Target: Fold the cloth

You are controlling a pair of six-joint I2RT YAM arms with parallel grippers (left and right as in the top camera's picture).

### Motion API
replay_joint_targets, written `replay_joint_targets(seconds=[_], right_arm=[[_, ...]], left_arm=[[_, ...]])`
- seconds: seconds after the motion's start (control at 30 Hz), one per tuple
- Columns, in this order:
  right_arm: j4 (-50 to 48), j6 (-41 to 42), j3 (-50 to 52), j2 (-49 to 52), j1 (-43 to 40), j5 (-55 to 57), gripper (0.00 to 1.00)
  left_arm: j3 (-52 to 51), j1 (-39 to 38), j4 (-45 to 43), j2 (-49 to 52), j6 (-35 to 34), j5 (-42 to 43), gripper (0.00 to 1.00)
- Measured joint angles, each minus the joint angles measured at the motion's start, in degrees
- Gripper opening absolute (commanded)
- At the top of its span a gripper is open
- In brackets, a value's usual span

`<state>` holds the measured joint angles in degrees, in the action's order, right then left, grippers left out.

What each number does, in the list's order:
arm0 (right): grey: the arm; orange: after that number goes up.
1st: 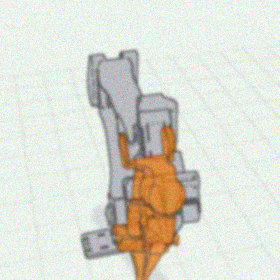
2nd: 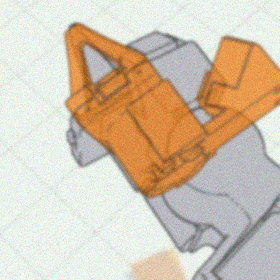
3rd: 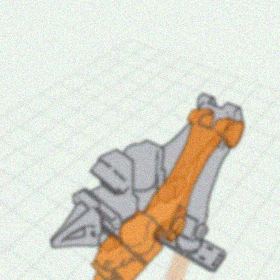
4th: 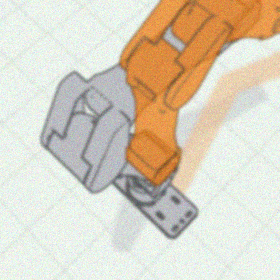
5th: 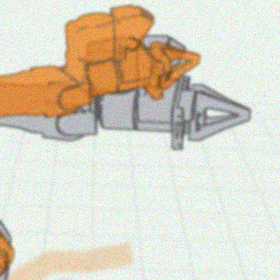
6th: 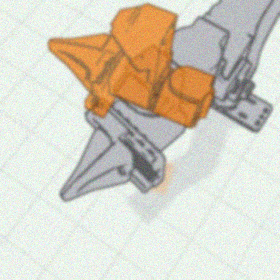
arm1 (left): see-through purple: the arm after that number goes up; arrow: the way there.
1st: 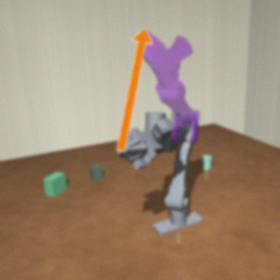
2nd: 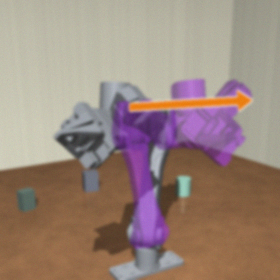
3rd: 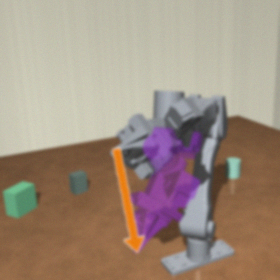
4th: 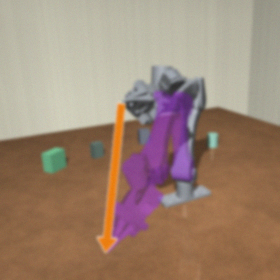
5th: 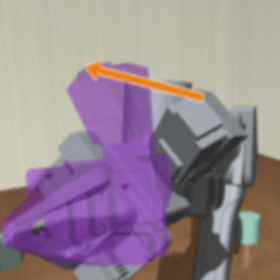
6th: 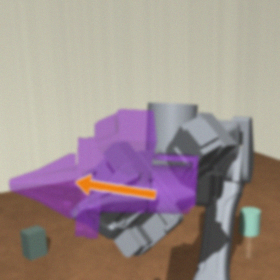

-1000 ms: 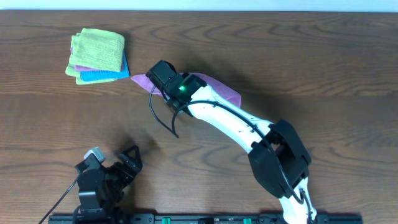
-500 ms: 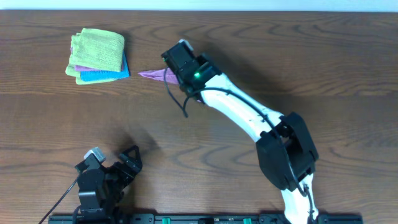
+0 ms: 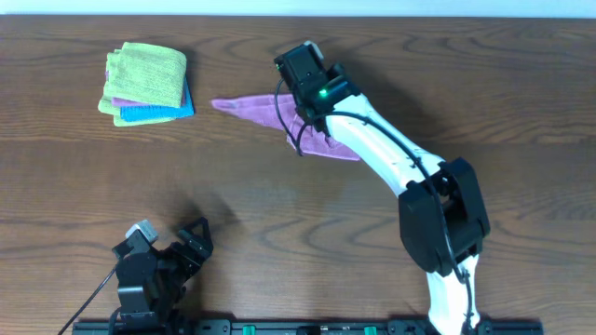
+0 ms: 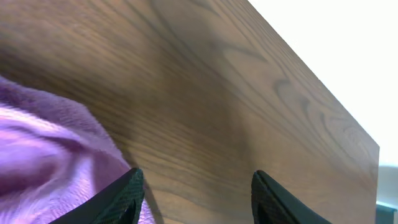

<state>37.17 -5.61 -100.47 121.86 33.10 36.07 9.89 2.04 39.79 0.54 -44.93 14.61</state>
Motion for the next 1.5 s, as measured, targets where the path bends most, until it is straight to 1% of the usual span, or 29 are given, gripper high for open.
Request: replay_joint_targets(seconds=[0.13, 0.3, 0.43, 0.6, 0.7, 0.77, 0.93, 1.07, 1.23, 1.5], right_arm=[[0.92, 2.78, 0.00, 0.00, -1.20, -0.09, 0.52], [4.11, 4.28, 0.00, 0.00, -1.70, -2.86, 0.43], [6.58, 5.25, 0.00, -0.55, -1.64, -6.91, 0.44], [7.19, 6.14, 0.00, -6.27, -1.73, -12.98, 0.51], [8.26, 6.43, -0.63, -10.71, -2.75, -21.57, 0.53], [8.41, 6.78, -1.16, -11.50, -4.35, -26.51, 0.53], [8.79, 7.72, -1.22, -8.55, -10.36, -37.94, 0.54], [9.35, 8.00, -1.18, -5.97, -12.44, -44.00, 0.53], [9.79, 8.00, -1.16, -5.01, -12.50, -47.80, 0.53], [9.70, 7.98, -1.16, -2.51, -12.50, -49.29, 0.51]], left_arm=[[0.00, 0.00, 0.00, 0.00, 0.00, 0.00, 0.95], [0.00, 0.00, 0.00, 0.00, 0.00, 0.00, 0.96], [0.00, 0.00, 0.00, 0.00, 0.00, 0.00, 0.95], [0.00, 0.00, 0.02, 0.00, -0.02, -0.22, 0.95], [0.00, 0.00, 0.02, 0.00, 0.00, -0.72, 0.95], [0.00, 0.00, 0.02, 0.00, 0.00, -1.07, 0.95], [0.00, 0.00, 0.04, 0.00, 0.02, -1.29, 0.95], [0.00, 0.00, 0.04, 0.00, 0.02, -1.29, 0.95], [0.00, 0.00, 0.04, 0.00, 0.02, -1.33, 0.95], [0.00, 0.00, 0.04, 0.00, 0.02, -1.51, 0.96]])
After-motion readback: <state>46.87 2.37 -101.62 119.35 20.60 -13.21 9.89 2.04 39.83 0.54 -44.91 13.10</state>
